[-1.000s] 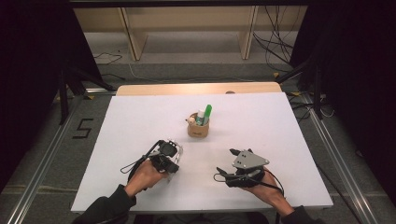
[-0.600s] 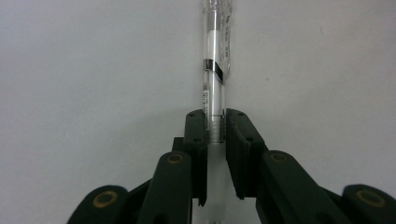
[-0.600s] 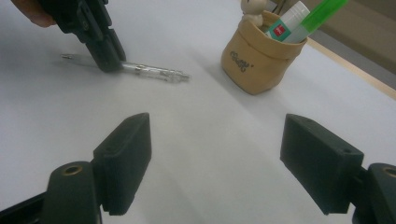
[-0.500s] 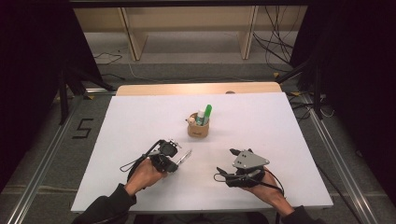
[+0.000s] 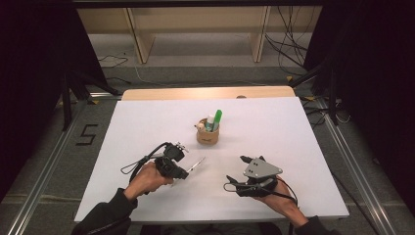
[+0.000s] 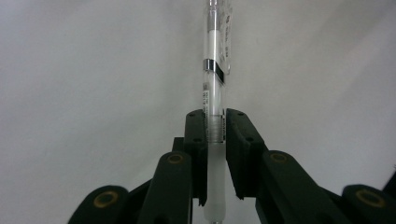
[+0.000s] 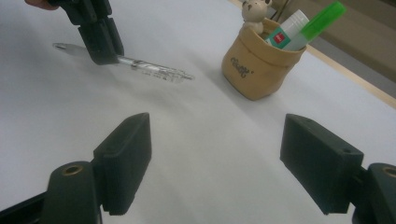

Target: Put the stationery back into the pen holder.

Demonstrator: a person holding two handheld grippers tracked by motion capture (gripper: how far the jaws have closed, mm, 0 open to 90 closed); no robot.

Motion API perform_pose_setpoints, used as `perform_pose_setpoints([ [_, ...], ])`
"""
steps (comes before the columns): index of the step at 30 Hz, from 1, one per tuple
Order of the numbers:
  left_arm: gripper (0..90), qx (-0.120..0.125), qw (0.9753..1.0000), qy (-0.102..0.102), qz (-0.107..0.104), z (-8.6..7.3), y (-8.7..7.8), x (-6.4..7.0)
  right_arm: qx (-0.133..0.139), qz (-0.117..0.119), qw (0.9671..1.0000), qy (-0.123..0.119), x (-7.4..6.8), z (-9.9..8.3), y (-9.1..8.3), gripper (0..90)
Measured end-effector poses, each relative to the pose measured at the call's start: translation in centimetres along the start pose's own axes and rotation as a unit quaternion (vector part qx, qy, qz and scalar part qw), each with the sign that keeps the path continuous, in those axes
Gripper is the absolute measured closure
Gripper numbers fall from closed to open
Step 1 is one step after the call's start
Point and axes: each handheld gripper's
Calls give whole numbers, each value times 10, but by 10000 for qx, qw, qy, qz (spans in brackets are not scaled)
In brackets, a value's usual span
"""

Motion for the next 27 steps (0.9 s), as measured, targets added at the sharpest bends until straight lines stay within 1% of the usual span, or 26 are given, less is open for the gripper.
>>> perform_pose_setpoints([
  [2,789,-8,10000,32,-65,0,-2,2,19,-7,10000,-84,-2,1,0,256],
  [3,789,-37,9999,81,-103,1,-3,3,8,-9,9999,-104,-3,1,0,256],
  [4,790,-59,9998,113,-122,1,-3,3,27,-52,9998,-211,-5,2,0,255],
  [5,789,-55,9998,122,-130,2,-3,5,-1,-55,9997,-217,-6,2,0,255],
  [6,790,-87,9997,181,-144,2,-3,6,0,-46,9997,-243,-8,3,0,255],
  [8,790,-124,9994,247,-194,4,-4,9,12,-62,9994,-340,-11,4,1,256],
  [9,789,-97,9994,234,-243,5,-4,11,-10,-93,9991,-415,-13,4,2,256],
  [11,789,-132,9989,348,-276,7,-6,14,10,-127,9982,-583,-17,6,3,255],
  [13,789,-113,9986,389,-329,9,-7,18,-13,-140,9970,-758,-21,7,3,255],
  [14,789,-147,9984,444,-334,10,-8,19,5,-143,9965,-823,-23,8,3,255],
  [15,789,-150,9981,487,-345,12,-9,20,-2,-147,9963,-842,-25,8,3,255],
  [16,789,-158,9981,483,-361,13,-9,22,3,-178,9959,-892,-26,9,4,255],
  [17,789,-199,9977,540,-369,14,-9,22,-3,-201,9953,-952,-27,9,4,255],
  [19,789,-223,9973,574,-399,16,-9,25,-8,-234,9943,-1045,-29,9,5,255],
  [20,789,-274,9969,633,-386,17,-9,25,-20,-255,9935,-1106,-30,9,5,255],
  [21,789,-274,9968,626,-414,18,-8,27,-30,-275,9931,-1140,-31,9,5,255],
  [22,789,-327,9963,686,-412,19,-8,27,-43,-293,9921,-1222,-33,9,6,254],
  [23,789,-323,9962,693,-422,20,-7,29,-51,-311,9917,-1244,-34,9,7,254],
  [25,789,-357,9957,739,-436,22,-6,31,-79,-356,9897,-1384,-36,10,8,254],
  [27,789,-382,9951,786,-456,24,-6,33,-115,-360,9885,-1463,-39,10,9,254],
])
Point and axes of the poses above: each handheld gripper's, and its own axes: y roughly forward along the jaws, z roughly out of its top, x roughly to its right, and after that the axes turned 9 degrees about -x, right-handed
